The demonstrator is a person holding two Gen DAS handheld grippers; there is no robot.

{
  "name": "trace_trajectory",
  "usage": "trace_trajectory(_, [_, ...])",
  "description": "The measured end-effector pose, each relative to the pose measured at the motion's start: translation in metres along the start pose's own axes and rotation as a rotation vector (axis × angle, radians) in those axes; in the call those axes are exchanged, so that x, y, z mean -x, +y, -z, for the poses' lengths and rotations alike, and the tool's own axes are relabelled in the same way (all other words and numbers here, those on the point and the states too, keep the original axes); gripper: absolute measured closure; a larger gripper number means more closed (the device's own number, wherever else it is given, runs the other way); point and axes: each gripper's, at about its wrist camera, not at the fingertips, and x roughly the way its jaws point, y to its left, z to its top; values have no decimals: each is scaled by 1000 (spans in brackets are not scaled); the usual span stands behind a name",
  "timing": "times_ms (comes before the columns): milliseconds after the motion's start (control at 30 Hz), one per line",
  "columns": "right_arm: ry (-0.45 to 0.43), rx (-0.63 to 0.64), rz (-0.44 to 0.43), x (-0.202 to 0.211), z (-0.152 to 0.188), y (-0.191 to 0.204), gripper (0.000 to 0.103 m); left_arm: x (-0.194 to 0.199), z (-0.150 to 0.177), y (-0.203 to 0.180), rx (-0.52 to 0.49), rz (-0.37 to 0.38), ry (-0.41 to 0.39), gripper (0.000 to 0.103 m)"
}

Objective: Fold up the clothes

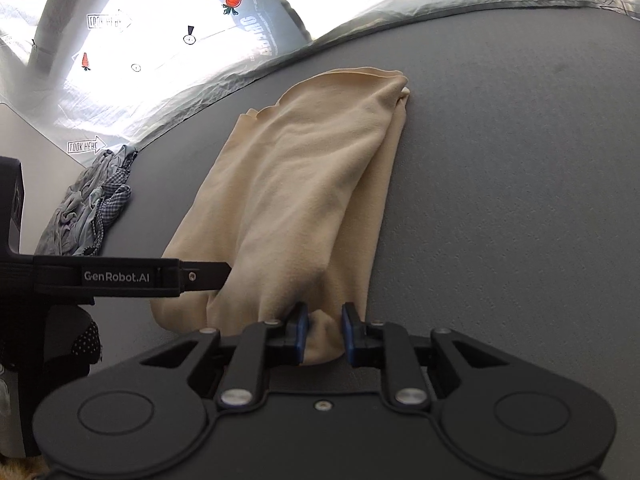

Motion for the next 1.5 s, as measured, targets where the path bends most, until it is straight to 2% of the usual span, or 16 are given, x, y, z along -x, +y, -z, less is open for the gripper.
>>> trace_trajectory(100, [17, -31, 12, 0, -3, -2, 83, -2, 0, 8, 33, 25, 13, 6])
trace_trajectory(233, [30, -203, -26, 6, -8, -19, 74, 3, -3, 15, 46, 50, 16, 6])
trace_trajectory(300, [13, -310, -85, 11, -7, -32, 74, 3, -4, 19, 62, 64, 20, 6])
trace_trajectory(533, [-63, -774, -385, 15, 14, -76, 72, -3, -6, 27, 112, 92, 47, 6])
trace_trajectory(567, [-74, -831, -426, 13, 18, -80, 70, -4, -6, 27, 114, 95, 51, 6])
trace_trajectory(600, [-89, -865, -454, 11, 21, -82, 63, -5, -6, 27, 116, 98, 54, 6])
trace_trajectory(633, [-107, -892, -480, 10, 24, -83, 59, -6, -6, 27, 118, 101, 58, 6])
trace_trajectory(700, [-122, -871, -476, 10, 22, -80, 57, -7, -6, 27, 119, 102, 60, 6])
trace_trajectory(867, [-89, -638, -378, 1, -2, -59, 54, -11, -5, 28, 118, 98, 67, 2])
trace_trajectory(933, [-46, -575, -366, -11, -7, -52, 54, -13, -4, 28, 122, 97, 70, 2])
trace_trajectory(1000, [-19, -571, -363, -15, -4, -50, 56, -13, -4, 28, 122, 95, 69, 1])
trace_trajectory(1167, [37, -596, -358, -22, 9, -49, 71, -15, 1, 33, 146, 110, 77, 0])
trace_trajectory(1300, [48, -647, -359, -18, 18, -54, 81, -14, 4, 35, 139, 115, 75, 0])
trace_trajectory(1500, [71, -630, -273, -6, 14, -56, 83, -12, 3, 41, 135, 131, 88, 0])
